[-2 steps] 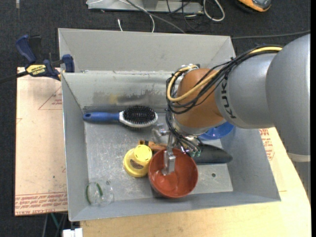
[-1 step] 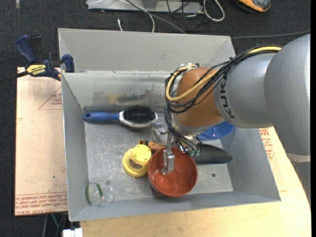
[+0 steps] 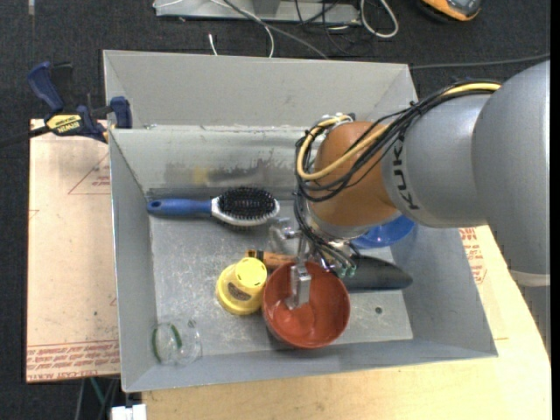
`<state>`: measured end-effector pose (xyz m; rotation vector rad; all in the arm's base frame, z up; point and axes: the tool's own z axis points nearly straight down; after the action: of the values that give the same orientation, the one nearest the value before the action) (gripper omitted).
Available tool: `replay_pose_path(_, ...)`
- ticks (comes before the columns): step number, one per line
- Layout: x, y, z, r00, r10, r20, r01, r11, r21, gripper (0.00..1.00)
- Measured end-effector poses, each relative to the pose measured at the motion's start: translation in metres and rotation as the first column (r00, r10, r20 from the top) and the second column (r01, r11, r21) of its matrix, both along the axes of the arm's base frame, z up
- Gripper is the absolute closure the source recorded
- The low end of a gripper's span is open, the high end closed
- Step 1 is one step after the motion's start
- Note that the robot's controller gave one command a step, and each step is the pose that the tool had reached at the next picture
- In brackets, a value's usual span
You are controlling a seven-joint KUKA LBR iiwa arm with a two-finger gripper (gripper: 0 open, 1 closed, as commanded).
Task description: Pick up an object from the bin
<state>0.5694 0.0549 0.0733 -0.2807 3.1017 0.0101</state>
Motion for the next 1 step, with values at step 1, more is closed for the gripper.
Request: replay_pose_path(1,-0.0076,-0.0052,0.0336,0.929,0.370,-0.001,-0.370,0.929,-0.010,0.00)
